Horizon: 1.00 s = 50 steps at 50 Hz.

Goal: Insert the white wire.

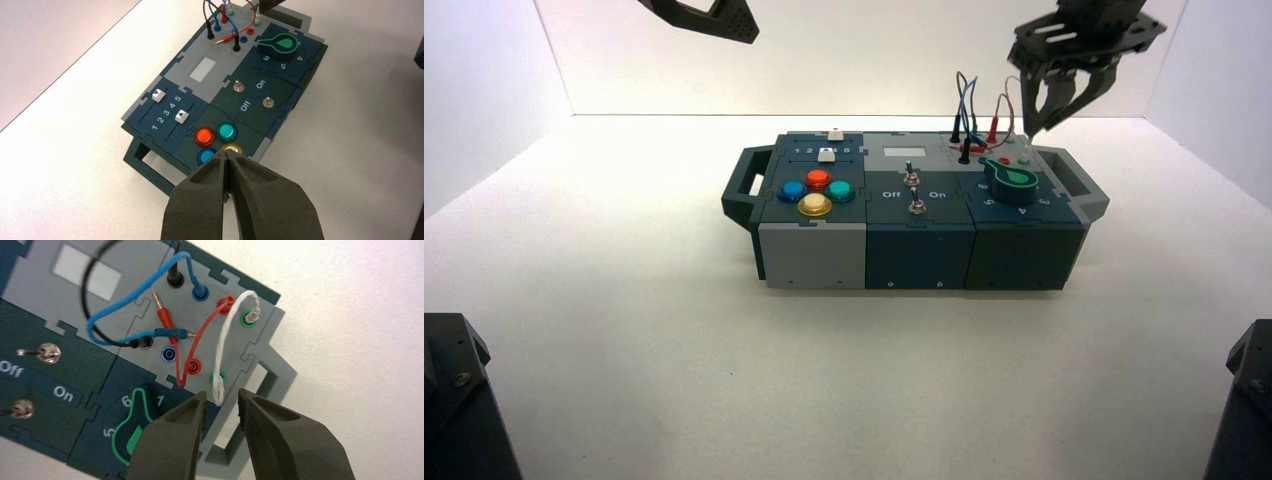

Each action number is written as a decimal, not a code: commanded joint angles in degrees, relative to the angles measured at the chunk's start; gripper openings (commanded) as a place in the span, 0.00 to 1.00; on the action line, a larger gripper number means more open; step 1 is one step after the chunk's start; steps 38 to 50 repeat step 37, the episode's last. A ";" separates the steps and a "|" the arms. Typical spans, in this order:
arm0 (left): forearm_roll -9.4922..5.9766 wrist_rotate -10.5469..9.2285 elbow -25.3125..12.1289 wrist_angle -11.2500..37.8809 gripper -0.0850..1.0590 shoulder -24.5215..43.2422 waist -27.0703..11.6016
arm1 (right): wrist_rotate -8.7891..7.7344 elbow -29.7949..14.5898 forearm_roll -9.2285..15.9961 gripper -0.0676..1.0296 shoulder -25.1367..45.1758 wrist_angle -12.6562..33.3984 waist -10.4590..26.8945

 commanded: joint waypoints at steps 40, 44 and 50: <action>0.09 0.35 -0.79 -0.97 0.05 0.79 0.18 | 0.44 1.41 0.09 0.39 -7.91 1.05 0.00; 0.09 0.35 -0.79 -0.97 0.05 0.79 0.18 | 0.44 1.41 0.09 0.39 -7.91 1.05 0.00; 0.09 0.35 -0.79 -0.97 0.05 0.79 0.18 | 0.44 1.41 0.09 0.39 -7.91 1.05 0.00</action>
